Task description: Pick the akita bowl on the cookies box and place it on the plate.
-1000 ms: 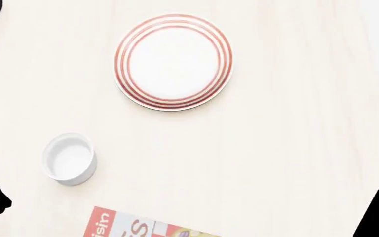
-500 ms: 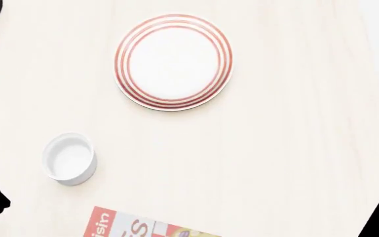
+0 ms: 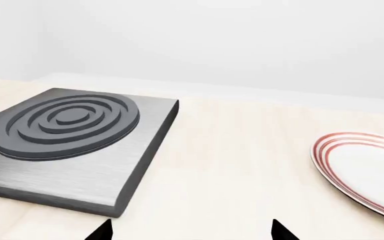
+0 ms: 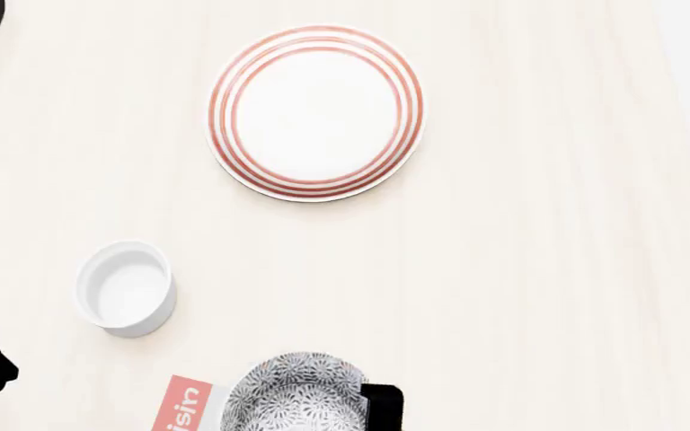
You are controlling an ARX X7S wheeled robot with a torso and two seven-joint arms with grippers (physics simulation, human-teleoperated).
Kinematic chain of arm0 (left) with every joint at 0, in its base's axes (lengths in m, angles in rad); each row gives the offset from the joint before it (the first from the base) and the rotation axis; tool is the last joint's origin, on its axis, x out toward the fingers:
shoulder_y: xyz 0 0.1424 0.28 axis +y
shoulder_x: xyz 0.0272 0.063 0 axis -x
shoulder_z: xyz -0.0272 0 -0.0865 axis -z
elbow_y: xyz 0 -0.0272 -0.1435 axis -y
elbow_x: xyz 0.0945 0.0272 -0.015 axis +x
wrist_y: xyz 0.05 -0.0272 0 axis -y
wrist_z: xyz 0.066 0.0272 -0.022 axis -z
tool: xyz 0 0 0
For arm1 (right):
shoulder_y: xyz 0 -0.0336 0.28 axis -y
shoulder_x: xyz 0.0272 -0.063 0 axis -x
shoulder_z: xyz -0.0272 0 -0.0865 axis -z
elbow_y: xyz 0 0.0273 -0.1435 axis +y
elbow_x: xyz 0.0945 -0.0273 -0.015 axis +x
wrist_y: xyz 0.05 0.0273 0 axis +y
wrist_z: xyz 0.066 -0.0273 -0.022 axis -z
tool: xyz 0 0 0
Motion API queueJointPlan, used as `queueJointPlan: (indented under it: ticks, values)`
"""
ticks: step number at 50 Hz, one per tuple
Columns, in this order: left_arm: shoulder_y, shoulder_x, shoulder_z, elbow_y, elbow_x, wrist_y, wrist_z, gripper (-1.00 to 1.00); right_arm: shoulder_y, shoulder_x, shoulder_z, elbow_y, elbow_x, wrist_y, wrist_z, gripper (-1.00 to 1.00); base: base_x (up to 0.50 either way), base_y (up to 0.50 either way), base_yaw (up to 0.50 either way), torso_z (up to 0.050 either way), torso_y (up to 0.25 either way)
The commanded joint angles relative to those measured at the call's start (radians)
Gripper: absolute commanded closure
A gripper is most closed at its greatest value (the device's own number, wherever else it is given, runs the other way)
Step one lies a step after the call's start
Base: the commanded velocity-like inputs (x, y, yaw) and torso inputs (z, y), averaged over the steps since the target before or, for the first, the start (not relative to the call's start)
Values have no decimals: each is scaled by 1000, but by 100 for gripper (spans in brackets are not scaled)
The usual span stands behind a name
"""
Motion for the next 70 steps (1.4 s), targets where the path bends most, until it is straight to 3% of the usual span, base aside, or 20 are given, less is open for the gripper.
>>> queueJointPlan:
  ticks: [1, 7, 22, 39, 70]
  values:
    - [3, -1, 1, -1, -3, 3, -1, -100, 14, 116, 210, -5, 48, 263, 12, 100, 0, 0, 0, 0, 0]
    - [5, 0, 7, 0, -2, 5, 0, -100, 7, 173, 308, 24, 50, 360, -34, 100, 0, 0, 0, 0, 0]
    - [25, -9, 8, 19, -28, 33, 36, -100, -36, 206, 364, 206, -123, 412, -194, 100, 0, 0, 0, 0, 0]
    - [58, -16, 15, 35, -19, 71, 56, -100, -121, 141, 398, 515, -326, 341, -342, 100, 0, 0, 0, 0, 0]
    - [101, -65, 72, 93, -8, 147, 168, -100, -288, -19, 449, 1010, -516, 179, -447, 100, 0, 0, 0, 0, 0]
